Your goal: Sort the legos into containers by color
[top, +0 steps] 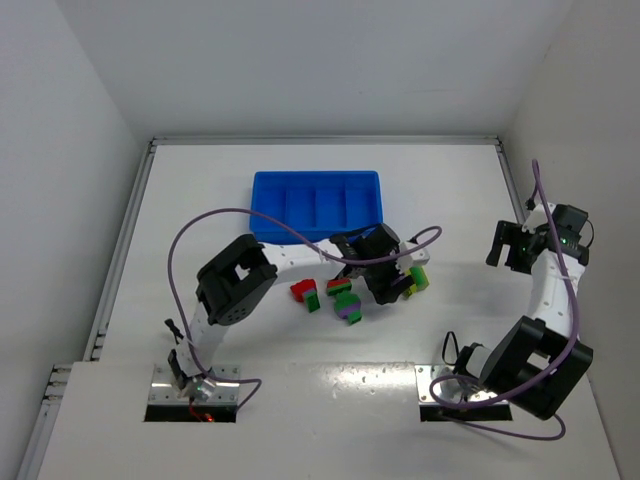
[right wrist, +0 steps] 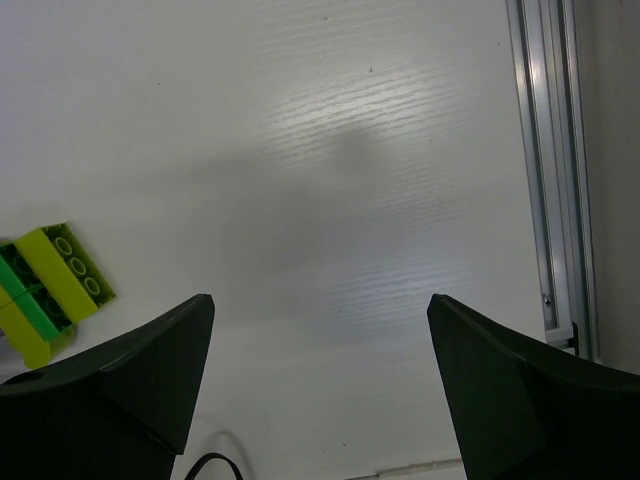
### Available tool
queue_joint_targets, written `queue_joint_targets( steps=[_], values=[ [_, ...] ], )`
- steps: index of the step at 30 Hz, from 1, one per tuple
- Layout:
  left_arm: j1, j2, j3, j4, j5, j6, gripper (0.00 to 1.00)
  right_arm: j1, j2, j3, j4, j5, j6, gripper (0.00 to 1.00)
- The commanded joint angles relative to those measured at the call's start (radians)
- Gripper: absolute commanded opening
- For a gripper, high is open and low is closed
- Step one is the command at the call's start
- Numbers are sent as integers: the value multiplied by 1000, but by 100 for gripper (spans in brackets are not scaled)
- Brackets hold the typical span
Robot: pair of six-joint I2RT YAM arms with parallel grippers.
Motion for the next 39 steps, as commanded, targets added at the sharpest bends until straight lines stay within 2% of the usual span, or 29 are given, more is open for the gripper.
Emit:
queue_joint_targets(
  steps=[1, 13, 17, 24, 25, 28, 29, 32, 33, 35, 39],
  values=[
    [15, 37, 58, 19, -71, -62, 74, -4, -1, 4, -7, -21, -4, 88],
    [15, 76, 81, 94, -174, -63, 72, -4, -1, 13, -17, -30, -4, 88],
    [24, 76, 81, 120, -120, -39, 75, -4, -1, 13, -26, -39, -13, 88],
    [24, 76, 101, 129, -34, -10, 73, -4, -1, 23, -26, -39, -13, 88],
    [24, 76, 101, 129, -23, 11, 69, -4, -1, 23, -26, -39, -13, 88],
    [24, 76, 121, 119, 3, 34, 48, -4, -1, 13, -26, -65, -13, 88],
    [24, 85, 130, 119, 3, 34, 34, -4, -1, 13, -26, -87, -24, 88],
    [24, 85, 130, 84, 3, 43, 15, -4, 11, 13, -26, -130, -24, 88],
    [24, 76, 130, 74, -6, 54, 6, -4, 21, 23, -36, -168, -33, 88],
    [24, 43, 99, 74, -32, 54, 0, 6, 44, 33, -61, -231, -33, 88],
    [61, -66, 1, 74, -32, 63, 0, 6, 132, 76, -109, -398, -43, 88]
  ],
)
